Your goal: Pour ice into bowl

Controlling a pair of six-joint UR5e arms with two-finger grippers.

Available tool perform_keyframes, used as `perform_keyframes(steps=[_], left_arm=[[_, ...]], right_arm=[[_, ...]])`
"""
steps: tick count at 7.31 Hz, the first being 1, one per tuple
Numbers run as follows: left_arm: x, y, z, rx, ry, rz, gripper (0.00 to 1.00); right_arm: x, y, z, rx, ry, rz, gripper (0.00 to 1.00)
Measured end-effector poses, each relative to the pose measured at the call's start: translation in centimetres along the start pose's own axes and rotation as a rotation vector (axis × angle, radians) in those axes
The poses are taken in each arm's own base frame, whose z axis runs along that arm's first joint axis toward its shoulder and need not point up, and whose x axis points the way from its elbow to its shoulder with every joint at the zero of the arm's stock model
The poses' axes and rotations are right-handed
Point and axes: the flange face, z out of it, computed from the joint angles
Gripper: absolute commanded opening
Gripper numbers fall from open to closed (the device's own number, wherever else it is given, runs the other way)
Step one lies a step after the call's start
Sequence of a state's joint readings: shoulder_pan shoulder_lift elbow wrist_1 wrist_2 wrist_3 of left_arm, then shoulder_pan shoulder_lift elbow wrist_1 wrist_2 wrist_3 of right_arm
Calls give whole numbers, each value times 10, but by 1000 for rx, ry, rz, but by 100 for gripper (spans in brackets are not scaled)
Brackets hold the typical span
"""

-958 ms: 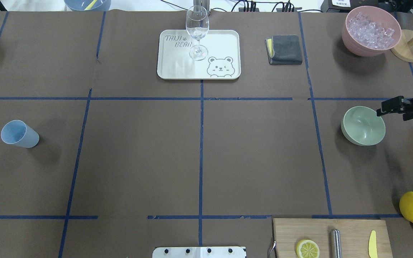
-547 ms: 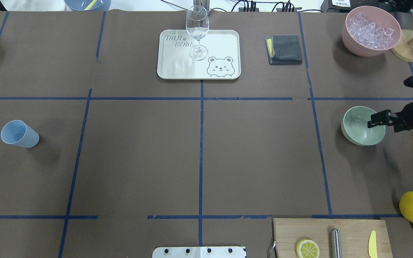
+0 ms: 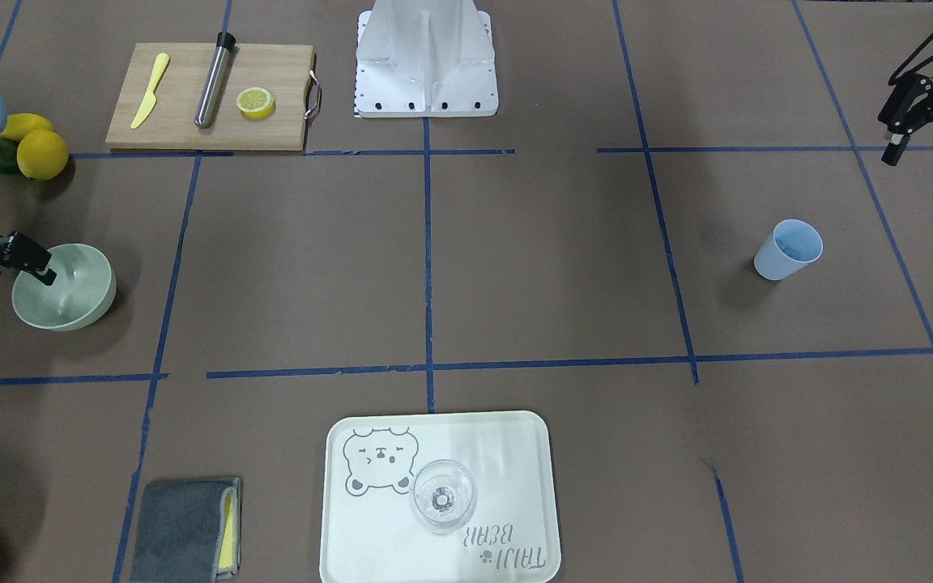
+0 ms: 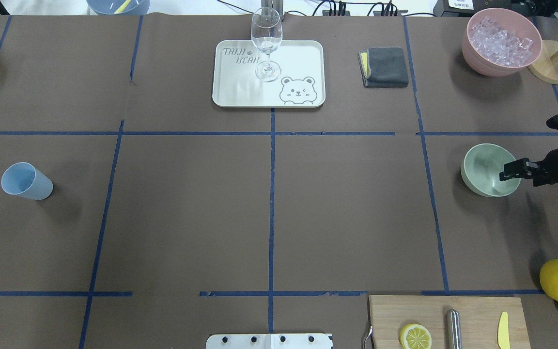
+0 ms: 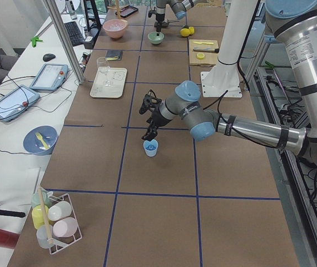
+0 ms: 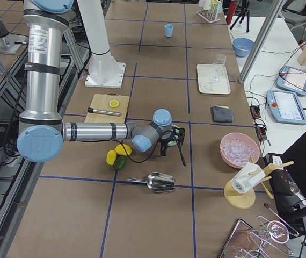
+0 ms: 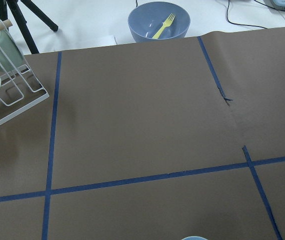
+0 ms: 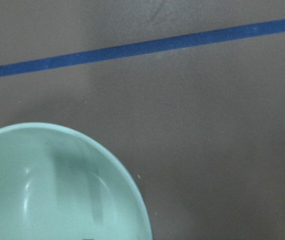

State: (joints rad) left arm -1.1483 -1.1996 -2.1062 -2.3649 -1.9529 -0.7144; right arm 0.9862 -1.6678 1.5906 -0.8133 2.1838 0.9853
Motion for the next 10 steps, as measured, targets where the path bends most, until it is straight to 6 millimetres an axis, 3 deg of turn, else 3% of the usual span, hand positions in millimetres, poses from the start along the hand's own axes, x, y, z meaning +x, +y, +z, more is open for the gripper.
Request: perform_keyframes(steps=[4, 7, 8, 9, 10], left_arm=[[4, 12, 7, 29, -28, 3, 100], [31, 38, 32, 70, -69, -43, 100], [37, 50, 39, 85, -91, -46, 100], [39, 59, 40, 105, -101, -45, 100], [39, 67, 39, 128, -108, -45, 100]], right_arm=[[-25, -5, -8, -8, -49, -28, 0], [-53, 0, -29, -32, -118, -50, 0], [-75, -2, -39, -41, -158, -38, 0], [-111, -8, -47, -47, -199, -7, 0], [-161, -11, -47, -63, -231, 27, 0]])
